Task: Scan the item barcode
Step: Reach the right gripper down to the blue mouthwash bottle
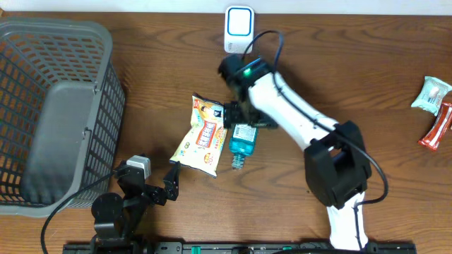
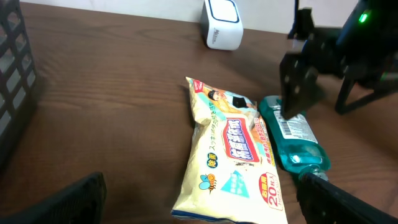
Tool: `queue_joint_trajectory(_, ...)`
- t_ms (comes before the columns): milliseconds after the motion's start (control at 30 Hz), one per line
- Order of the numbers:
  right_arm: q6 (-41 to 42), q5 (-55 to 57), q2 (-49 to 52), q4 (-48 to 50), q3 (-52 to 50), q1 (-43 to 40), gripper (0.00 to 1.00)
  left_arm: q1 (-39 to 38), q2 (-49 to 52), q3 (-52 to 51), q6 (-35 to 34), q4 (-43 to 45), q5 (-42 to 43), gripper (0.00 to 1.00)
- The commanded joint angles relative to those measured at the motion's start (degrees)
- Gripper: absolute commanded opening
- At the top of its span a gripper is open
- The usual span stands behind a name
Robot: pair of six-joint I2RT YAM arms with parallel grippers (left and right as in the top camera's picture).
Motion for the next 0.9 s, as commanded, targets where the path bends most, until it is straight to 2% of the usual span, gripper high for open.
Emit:
queue_joint_trajectory(0, 4.94, 10.88, 0.09, 2.43, -2.99, 3.89, 0.99, 0.13, -0.13, -0.83, 0.94, -0.98, -0.09, 0.98)
queue_joint_trajectory(67, 4.92, 14.62, 0.17, 4.24, -4.85, 6.60, 0.99, 0.13, -0.13, -0.83, 0.94, -0.98, -0.07, 0.98)
queue_joint_trajectory(200, 4.90, 16.09, 1.36, 5.03, -5.33, 7.85, 0.91, 0.13, -0.13, -0.83, 0.94, -0.98, -0.09, 0.98)
queue_joint_trajectory(333, 4.90, 16.22, 4.09, 5.16, -5.33, 7.76, 0.73, 0.13, -0.13, -0.83, 0.94, -0.98, -0.07, 0.98)
queue_joint_trajectory(433, 4.42, 15.72, 6.38, 4.52, -5.33, 7.69, 0.73, 0.13, -0.13, -0.83, 0.94, -0.98, -0.07, 0.98)
queue_joint_trajectory(467, 3.96, 15.10, 7.76, 4.04, -5.33, 7.69, 0.76, 0.13, -0.13, -0.83, 0.94, -0.98, -0.07, 0.98)
queue_joint_trajectory(567, 3.82, 14.43, 9.57, 3.26, -5.33, 7.82, 0.73, 0.13, -0.13, -0.83, 0.94, -0.98, -0.09, 0.98)
queue_joint_trajectory(600, 3.82, 13.64, 10.56, 3.13, -5.33, 7.85, 0.64, 0.13, -0.13, -0.83, 0.94, -0.98, -0.09, 0.98)
queue_joint_trajectory(867, 2.47, 13.00, 10.99, 3.15, -4.94, 7.67, 0.35, 0.13, -0.13, -0.83, 0.94, -0.98, -0.07, 0.98)
